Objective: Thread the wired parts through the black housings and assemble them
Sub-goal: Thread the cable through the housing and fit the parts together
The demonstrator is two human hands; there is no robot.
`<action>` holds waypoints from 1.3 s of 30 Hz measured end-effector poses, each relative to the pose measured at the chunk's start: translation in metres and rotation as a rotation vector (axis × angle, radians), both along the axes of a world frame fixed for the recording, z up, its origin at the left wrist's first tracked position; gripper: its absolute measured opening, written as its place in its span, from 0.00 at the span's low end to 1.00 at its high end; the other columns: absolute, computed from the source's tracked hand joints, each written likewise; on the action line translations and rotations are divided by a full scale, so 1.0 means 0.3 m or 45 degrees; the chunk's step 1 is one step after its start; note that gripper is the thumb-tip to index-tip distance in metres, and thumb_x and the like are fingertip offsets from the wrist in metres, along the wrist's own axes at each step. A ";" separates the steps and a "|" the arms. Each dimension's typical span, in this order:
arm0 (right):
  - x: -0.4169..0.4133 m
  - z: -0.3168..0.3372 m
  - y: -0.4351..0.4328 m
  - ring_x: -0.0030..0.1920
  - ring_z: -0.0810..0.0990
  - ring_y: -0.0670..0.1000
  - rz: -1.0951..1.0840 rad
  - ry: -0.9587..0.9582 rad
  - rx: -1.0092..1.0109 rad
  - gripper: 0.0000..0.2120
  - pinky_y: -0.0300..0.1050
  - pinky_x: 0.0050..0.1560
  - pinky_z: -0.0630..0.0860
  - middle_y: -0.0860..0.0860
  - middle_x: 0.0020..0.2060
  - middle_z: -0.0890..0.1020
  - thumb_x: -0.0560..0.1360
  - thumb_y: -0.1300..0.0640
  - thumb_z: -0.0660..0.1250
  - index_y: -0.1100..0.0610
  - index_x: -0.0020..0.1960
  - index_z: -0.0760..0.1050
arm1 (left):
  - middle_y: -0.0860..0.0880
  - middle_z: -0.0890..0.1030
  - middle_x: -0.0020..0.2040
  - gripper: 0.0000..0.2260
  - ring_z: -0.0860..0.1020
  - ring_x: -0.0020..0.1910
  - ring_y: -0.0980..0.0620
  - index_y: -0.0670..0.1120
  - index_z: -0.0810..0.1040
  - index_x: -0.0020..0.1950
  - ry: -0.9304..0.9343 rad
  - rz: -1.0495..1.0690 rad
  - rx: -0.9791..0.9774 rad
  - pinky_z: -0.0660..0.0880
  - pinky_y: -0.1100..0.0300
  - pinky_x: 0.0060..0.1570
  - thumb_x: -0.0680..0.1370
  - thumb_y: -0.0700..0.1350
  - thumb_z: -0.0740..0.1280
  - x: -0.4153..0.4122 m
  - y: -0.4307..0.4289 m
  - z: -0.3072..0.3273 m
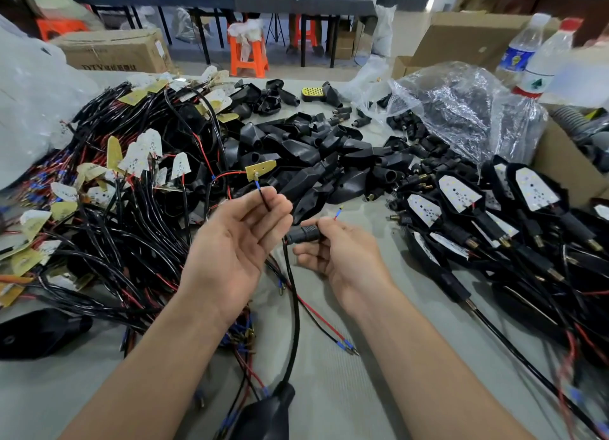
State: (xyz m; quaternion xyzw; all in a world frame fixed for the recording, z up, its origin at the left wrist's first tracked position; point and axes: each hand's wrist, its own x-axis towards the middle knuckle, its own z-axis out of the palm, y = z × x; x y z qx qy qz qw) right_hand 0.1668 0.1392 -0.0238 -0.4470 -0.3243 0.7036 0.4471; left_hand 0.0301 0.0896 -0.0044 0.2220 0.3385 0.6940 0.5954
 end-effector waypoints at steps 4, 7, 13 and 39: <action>0.002 -0.002 0.003 0.26 0.81 0.50 -0.001 0.011 -0.001 0.11 0.41 0.29 0.80 0.55 0.31 0.84 0.84 0.62 0.59 0.63 0.49 0.79 | 0.46 0.86 0.40 0.06 0.84 0.38 0.53 0.47 0.89 0.42 0.484 0.157 0.022 0.81 0.63 0.41 0.73 0.47 0.72 0.030 -0.005 -0.018; 0.012 -0.002 0.007 0.25 0.80 0.49 -0.084 0.060 0.026 0.12 0.39 0.26 0.77 0.55 0.31 0.84 0.84 0.63 0.58 0.62 0.48 0.79 | 0.48 0.85 0.34 0.06 0.81 0.31 0.53 0.52 0.89 0.41 0.889 0.341 -0.006 0.78 0.64 0.35 0.74 0.40 0.76 0.020 -0.009 -0.032; 0.014 -0.006 0.002 0.25 0.76 0.50 -0.214 0.125 0.101 0.13 0.40 0.25 0.71 0.57 0.33 0.84 0.84 0.63 0.57 0.62 0.47 0.79 | 0.63 0.82 0.32 0.13 0.80 0.34 0.58 0.63 0.81 0.35 1.767 0.512 -0.080 0.73 0.68 0.33 0.77 0.49 0.74 0.046 -0.028 -0.048; 0.030 -0.015 0.025 0.27 0.77 0.50 -0.063 -0.105 0.317 0.16 0.41 0.29 0.74 0.57 0.39 0.86 0.84 0.61 0.57 0.58 0.45 0.81 | 0.64 0.82 0.34 0.10 0.80 0.34 0.62 0.58 0.82 0.38 1.728 0.299 -0.064 0.71 0.74 0.36 0.76 0.44 0.76 0.042 -0.035 -0.053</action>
